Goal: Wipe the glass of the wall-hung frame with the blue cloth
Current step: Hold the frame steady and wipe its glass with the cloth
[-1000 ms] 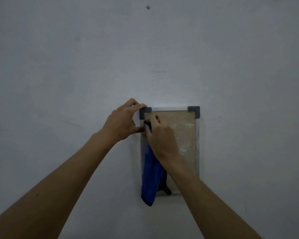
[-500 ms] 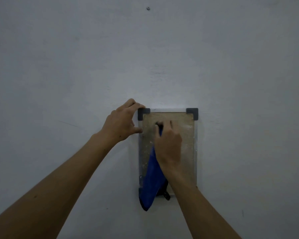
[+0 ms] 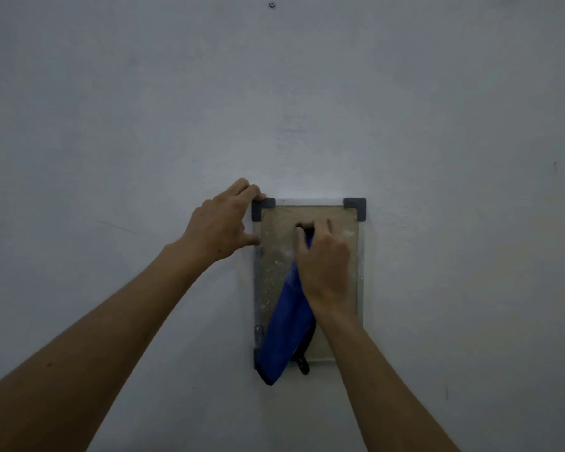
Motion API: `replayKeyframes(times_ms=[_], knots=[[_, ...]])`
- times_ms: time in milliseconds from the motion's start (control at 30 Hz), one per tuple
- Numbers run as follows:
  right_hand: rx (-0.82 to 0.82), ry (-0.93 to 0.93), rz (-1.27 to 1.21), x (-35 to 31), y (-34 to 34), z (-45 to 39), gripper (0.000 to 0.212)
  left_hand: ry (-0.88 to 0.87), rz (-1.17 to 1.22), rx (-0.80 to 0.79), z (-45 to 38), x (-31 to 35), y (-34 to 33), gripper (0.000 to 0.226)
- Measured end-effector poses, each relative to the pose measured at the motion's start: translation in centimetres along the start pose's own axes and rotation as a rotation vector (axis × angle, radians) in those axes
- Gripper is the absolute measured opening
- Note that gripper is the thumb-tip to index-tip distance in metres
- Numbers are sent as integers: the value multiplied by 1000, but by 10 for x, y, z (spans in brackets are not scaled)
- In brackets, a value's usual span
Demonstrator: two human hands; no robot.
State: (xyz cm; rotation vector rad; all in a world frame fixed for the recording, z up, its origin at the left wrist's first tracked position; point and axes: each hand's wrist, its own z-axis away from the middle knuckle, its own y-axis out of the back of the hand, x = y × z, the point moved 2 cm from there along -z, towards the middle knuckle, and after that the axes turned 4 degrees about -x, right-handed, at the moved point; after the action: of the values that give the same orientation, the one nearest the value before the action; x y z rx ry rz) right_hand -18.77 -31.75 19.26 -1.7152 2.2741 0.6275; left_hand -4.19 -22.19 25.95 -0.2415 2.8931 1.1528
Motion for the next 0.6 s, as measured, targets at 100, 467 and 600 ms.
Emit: replayKeyframes(times_ms=[100,467,600], knots=[[124,-113,-22,8,6,2,13,0,-24,-20,-2,4,1,73],[21,-26,15,4,2,5,14,-36,-129,-58,-4,3,2,83],[-47,27,-1,4,4,1,15,-38,-148,-65,-6,3,4,83]])
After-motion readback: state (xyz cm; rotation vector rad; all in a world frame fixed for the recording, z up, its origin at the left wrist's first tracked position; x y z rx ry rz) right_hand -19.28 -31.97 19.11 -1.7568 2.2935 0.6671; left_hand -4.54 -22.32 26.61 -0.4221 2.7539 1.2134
